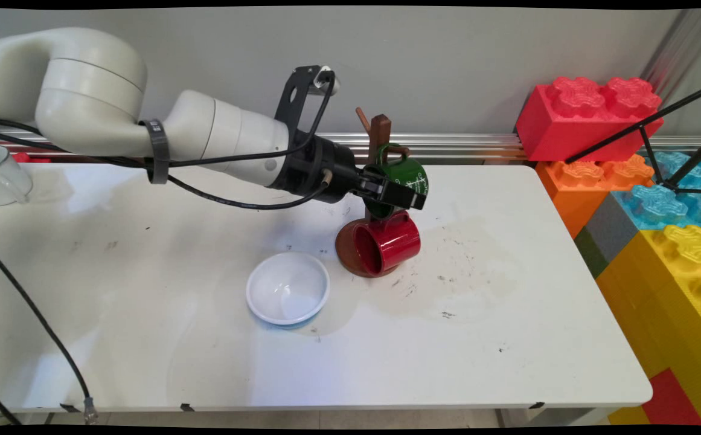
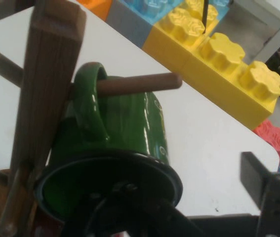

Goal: Pick up the green mug from the rack, then place the picked object on the table

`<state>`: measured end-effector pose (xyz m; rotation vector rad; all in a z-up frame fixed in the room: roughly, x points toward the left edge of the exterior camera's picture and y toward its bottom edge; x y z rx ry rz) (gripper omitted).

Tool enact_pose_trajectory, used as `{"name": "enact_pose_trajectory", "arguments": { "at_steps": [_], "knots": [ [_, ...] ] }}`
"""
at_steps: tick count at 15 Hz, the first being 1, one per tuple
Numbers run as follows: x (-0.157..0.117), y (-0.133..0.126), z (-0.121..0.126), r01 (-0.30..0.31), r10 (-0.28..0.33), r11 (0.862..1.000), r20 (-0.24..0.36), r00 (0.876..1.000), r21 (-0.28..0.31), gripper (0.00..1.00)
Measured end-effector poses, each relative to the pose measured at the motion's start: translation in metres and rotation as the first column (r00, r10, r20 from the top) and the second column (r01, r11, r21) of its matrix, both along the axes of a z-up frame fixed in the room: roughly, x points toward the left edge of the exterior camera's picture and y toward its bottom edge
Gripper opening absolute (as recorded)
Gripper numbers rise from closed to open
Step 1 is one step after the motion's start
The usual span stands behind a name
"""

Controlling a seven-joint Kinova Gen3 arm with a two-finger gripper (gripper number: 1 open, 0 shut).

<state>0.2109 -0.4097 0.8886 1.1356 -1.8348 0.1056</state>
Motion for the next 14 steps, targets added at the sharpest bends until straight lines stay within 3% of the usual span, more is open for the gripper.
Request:
{"name": "enact_pose_trajectory", "arguments": {
  "at_steps": [14],
  "knots": [
    [0.0065,0.0016,0.001,-0.021,0.021,1.0,-0.005,1.0,0.005,0.0]
  ]
}}
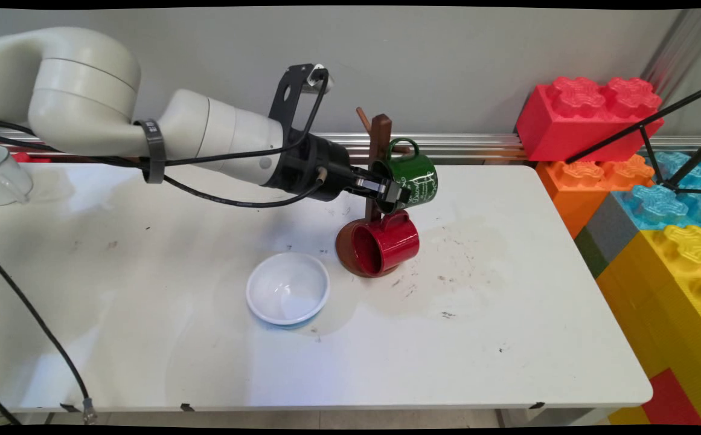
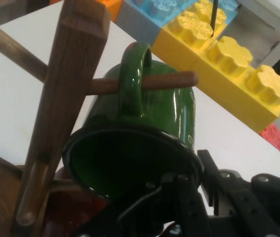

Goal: Place the picked object on the table

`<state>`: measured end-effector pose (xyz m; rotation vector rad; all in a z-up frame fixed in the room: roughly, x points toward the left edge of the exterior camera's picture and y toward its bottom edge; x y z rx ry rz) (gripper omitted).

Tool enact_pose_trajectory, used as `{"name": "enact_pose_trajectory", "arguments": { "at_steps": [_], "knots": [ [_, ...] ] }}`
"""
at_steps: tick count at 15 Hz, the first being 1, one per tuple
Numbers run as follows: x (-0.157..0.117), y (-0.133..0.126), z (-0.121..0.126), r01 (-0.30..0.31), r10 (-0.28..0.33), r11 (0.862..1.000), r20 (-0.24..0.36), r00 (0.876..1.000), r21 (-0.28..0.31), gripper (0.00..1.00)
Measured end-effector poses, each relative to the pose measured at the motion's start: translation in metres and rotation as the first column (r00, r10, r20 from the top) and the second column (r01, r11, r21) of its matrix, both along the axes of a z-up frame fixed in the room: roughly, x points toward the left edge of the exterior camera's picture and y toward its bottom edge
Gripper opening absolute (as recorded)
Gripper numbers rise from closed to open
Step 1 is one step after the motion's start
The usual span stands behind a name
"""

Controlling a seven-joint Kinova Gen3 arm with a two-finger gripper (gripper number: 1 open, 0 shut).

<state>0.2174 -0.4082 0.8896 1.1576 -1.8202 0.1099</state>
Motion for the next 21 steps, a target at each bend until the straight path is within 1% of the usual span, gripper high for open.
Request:
{"name": "enact_pose_trajectory", "arguments": {
  "at_steps": [9,17,21],
  "knots": [
    [-0.005,0.008,0.007,0.027,-0.027,1.0,-0.037,0.999,0.012,0.0],
    [-0.014,0.027,0.017,0.071,-0.067,0.997,-0.077,0.995,0.042,0.0],
    [-0.014,0.034,0.022,0.095,-0.091,0.994,-0.086,0.992,0.049,0.0]
  ]
}}
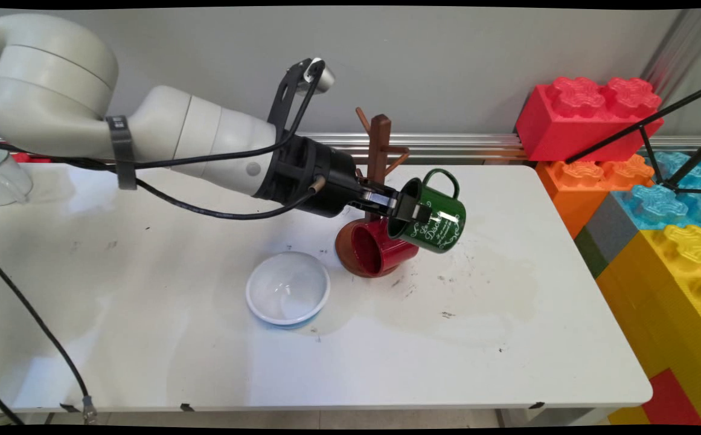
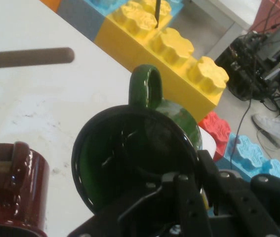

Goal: Place the picked object on the table

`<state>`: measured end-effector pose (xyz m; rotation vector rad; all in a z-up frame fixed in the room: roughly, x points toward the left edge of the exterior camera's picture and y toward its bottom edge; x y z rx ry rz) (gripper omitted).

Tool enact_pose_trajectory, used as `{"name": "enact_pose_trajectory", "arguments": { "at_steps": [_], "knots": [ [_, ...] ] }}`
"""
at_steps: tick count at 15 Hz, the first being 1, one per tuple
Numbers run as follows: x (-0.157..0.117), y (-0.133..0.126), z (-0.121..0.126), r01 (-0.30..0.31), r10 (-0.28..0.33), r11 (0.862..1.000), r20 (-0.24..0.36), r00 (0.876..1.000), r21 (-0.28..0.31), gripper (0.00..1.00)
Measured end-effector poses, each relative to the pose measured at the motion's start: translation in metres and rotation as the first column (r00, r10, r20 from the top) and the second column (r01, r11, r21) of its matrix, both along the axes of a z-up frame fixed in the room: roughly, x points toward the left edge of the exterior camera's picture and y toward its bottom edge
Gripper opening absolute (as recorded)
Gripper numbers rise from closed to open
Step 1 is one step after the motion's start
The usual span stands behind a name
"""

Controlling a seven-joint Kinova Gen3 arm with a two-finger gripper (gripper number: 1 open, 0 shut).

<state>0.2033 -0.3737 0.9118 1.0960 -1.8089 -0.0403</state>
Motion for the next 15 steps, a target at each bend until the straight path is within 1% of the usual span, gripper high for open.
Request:
{"name": "enact_pose_trajectory", "arguments": {
  "at_steps": [4,8,12,15],
  "knots": [
    [0.005,0.007,0.004,0.025,-0.025,1.0,0.014,1.0,0.005,0.0],
    [0.014,0.012,0.006,0.055,-0.055,0.999,0.052,0.997,0.003,0.0],
    [0.029,0.014,0.014,0.107,-0.106,0.994,0.121,0.987,-0.005,0.0],
    [0.041,0.015,0.024,0.146,-0.142,0.989,0.176,0.974,-0.009,0.0]
  ]
}}
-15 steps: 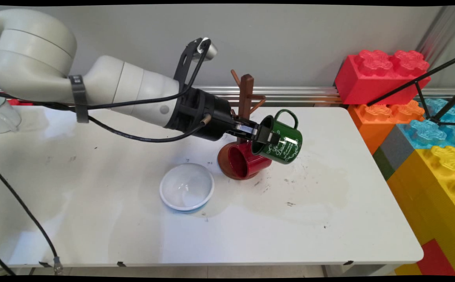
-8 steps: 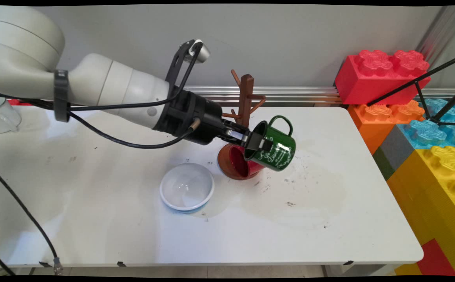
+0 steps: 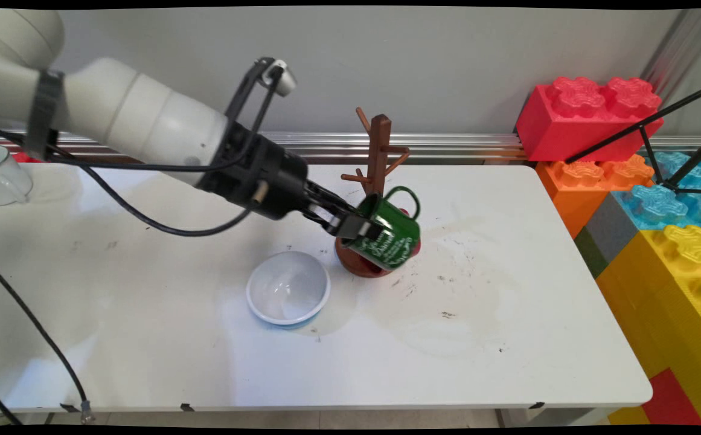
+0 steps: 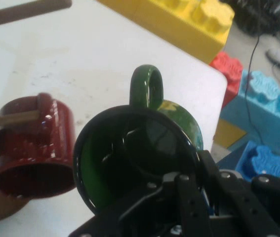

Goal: Place the picked object on the table

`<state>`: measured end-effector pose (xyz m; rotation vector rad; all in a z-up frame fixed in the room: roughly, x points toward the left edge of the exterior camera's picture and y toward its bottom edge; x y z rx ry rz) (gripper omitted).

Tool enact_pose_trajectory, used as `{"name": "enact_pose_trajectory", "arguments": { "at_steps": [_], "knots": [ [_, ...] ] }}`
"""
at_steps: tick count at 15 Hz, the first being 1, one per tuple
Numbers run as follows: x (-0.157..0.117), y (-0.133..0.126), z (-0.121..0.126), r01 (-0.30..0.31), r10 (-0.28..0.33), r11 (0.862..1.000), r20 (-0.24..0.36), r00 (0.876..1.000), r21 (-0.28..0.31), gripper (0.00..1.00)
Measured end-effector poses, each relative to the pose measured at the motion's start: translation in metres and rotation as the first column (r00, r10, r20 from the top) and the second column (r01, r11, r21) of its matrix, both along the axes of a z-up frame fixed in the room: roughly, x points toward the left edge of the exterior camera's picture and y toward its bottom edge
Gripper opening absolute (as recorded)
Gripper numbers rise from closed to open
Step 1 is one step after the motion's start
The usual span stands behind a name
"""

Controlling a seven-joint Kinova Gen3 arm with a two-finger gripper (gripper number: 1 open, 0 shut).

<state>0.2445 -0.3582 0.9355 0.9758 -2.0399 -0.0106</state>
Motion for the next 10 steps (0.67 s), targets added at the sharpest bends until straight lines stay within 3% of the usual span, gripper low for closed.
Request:
{"name": "enact_pose_trajectory", "arguments": {
  "at_steps": [4,10],
  "knots": [
    [0.025,0.0,0.02,0.056,-0.055,0.998,0.092,0.994,-0.013,0.0],
    [0.062,-0.006,0.044,0.107,-0.1,0.994,0.212,0.972,-0.024,0.0]
  ]
}}
